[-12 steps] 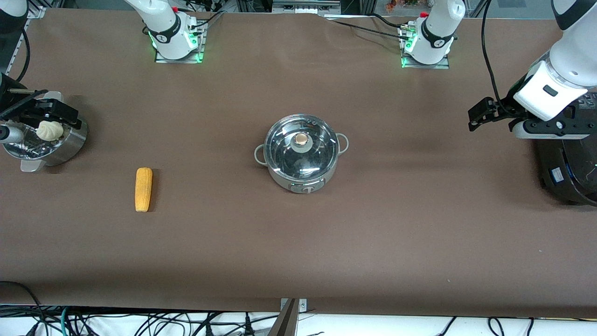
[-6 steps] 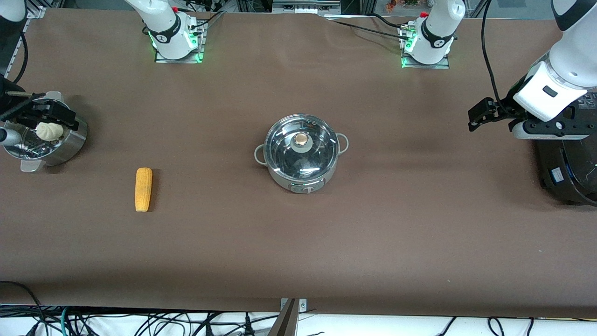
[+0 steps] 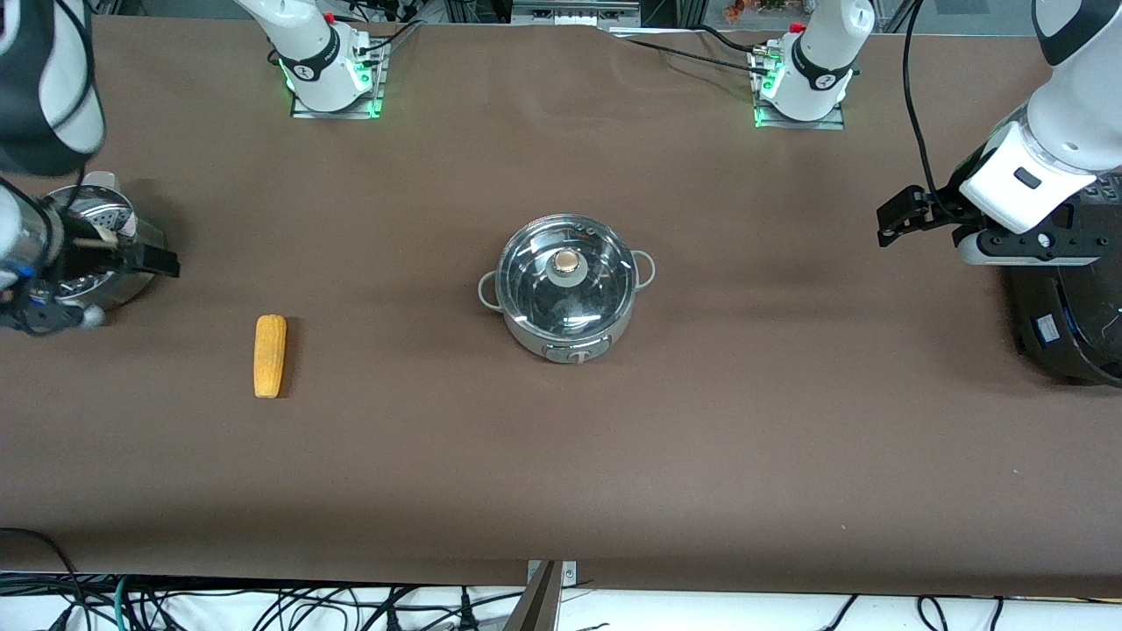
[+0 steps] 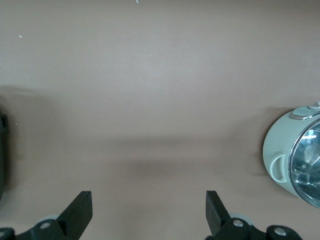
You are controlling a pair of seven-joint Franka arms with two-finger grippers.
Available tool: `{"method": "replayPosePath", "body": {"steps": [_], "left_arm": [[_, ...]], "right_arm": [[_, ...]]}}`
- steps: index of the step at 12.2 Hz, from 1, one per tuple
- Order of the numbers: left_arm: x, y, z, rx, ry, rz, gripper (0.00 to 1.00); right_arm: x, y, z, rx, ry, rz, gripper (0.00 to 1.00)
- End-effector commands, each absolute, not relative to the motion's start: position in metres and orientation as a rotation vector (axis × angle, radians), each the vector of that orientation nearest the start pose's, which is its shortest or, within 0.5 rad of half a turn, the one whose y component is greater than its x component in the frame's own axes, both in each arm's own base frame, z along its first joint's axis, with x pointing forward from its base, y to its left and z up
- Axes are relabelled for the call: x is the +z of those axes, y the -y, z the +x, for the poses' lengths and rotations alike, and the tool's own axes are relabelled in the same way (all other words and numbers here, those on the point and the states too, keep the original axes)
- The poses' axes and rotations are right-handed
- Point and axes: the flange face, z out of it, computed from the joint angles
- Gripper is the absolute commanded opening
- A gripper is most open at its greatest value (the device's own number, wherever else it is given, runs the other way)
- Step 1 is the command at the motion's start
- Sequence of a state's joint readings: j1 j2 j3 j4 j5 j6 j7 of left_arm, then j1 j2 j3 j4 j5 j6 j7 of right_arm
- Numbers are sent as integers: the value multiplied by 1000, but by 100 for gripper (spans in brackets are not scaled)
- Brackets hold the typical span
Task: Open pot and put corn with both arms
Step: 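Reach the right gripper to the corn while the left gripper reaches the lid, then grasp the corn with the right gripper while the left gripper grasps the lid knob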
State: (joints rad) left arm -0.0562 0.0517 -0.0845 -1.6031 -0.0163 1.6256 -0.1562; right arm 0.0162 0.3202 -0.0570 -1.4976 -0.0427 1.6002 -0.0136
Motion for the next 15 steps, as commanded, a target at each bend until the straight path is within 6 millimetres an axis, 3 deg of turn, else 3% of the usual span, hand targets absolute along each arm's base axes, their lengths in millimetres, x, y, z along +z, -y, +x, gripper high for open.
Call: {"method": "replayPosePath", "body": {"steps": [1,2,3,4,6,8,10,11,15], "left_arm": [[548,118,574,204,-73,-3164,100],[543,159,567,227,-162,-3182,100],[524,214,564,276,-252,-3181,100],[513,262,572,251,-215,-3198,100],[472,357,575,211,-75,-3245,100],[426,417,571,138,-8,-3306,100],[388,449,559,157,-63,-3313,100],[373,456,555,185,-77,-3304,100],[352,482,542,125,-135,-3294,100]], "right_arm": [[375,38,661,380,-39,-3123,100],[346,39,662,371,-18,-3125,100],[322,38,659,352,-15,-3128,100],[297,39,655,321,-15,-3132,100],[253,39,638,259,-16,-3141,100],[235,38,633,249,-13,-3142,100],[221,38,635,228,-14,-3145,100],[214,37,636,221,-10,-3147,100],[195,35,638,182,-4,-3149,100]]}}
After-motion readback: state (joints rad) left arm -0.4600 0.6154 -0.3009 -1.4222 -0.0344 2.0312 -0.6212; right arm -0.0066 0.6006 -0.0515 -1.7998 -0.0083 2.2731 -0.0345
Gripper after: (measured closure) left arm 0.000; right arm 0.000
